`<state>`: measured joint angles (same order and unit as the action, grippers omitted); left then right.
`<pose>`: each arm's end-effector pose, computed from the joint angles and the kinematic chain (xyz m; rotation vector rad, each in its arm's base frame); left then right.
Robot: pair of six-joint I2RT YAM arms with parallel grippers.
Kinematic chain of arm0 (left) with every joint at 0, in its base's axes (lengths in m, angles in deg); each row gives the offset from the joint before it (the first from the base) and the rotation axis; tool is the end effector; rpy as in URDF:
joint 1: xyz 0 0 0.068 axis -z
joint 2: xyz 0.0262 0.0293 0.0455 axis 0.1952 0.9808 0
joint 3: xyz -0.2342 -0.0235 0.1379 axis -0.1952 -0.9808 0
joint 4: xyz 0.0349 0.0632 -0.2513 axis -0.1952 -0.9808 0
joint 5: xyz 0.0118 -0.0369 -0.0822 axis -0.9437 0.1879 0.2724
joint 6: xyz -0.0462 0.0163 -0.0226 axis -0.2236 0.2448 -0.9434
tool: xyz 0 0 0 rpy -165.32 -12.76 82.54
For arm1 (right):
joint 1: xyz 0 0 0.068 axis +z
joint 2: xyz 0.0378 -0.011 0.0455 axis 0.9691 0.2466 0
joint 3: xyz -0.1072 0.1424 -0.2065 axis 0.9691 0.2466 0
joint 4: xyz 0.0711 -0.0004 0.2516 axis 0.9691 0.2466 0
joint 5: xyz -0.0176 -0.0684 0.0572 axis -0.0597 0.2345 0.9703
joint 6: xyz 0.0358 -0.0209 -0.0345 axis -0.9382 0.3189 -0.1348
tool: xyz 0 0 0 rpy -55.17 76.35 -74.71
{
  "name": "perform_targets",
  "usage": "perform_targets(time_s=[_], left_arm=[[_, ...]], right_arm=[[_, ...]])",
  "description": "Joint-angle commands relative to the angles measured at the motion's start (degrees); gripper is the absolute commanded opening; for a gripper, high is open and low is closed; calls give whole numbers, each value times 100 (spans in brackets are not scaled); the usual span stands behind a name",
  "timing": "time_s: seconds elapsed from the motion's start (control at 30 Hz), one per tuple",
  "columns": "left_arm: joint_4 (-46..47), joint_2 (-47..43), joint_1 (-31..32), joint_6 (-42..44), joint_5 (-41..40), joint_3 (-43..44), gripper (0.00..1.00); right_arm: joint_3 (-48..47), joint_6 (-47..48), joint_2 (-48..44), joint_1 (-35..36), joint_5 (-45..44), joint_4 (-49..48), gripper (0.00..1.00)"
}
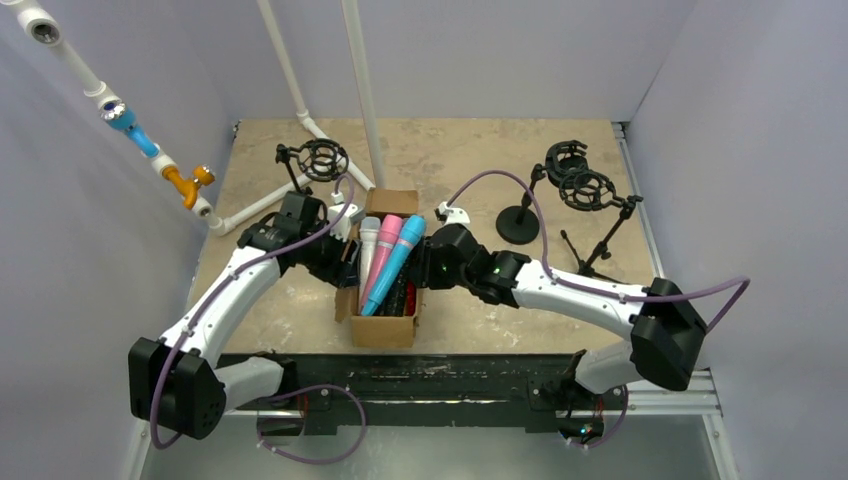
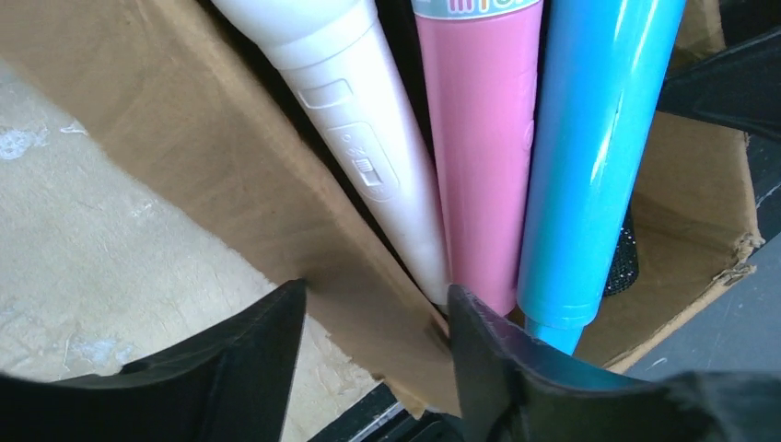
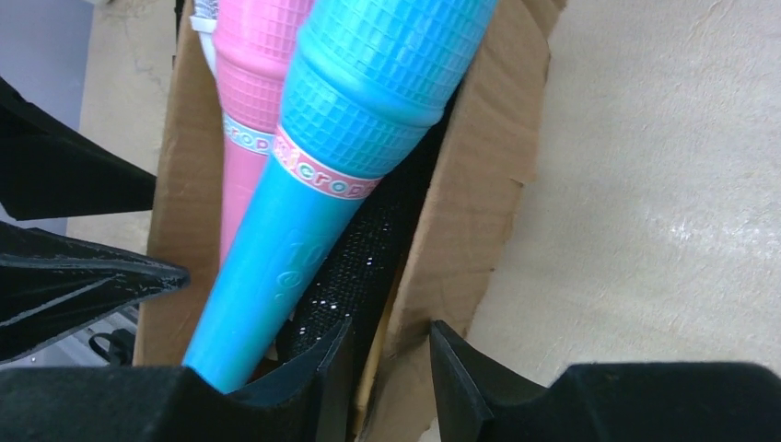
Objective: Attach the microphones to the stand
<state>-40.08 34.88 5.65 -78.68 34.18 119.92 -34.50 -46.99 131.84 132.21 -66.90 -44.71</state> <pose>0.2049 -0.0768 0.2621 0.6168 2.5480 -0.6005 0.1757 0.2533 0.2558 -0.0796 2.3450 0.7519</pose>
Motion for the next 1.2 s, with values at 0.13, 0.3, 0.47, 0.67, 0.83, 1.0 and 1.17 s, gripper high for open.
perform_targets(time_s=[0.13,0.3,0.47,0.67,0.83,1.0,1.17], left_arm=[[233,-479,23,-84,-237,104,13],[-98,-1094,14,-57,-519,61,0],[-221,-1489,-44,-168,-1085,5,0],[-376,-1690,-222,-384,-1504,13,0],[-346,-1838,-319,-774,-1639,-95,0],[-329,-1972,-495,-970,-1736,-163,0],[-296,-2179,-544,-1080,-1671,-243,0]], right_arm=[[51,-49,186,-33,487,-810,40],[-166,46,439,-39,744,-1074,41],[-497,13,627,-33,694,-998,45],[-549,-295,164,-28,434,-677,49],[-462,-746,-213,130,503,-795,54],[-1055,-868,276,519,720,-684,60],[-1701,-857,1000,809,944,-224,61]])
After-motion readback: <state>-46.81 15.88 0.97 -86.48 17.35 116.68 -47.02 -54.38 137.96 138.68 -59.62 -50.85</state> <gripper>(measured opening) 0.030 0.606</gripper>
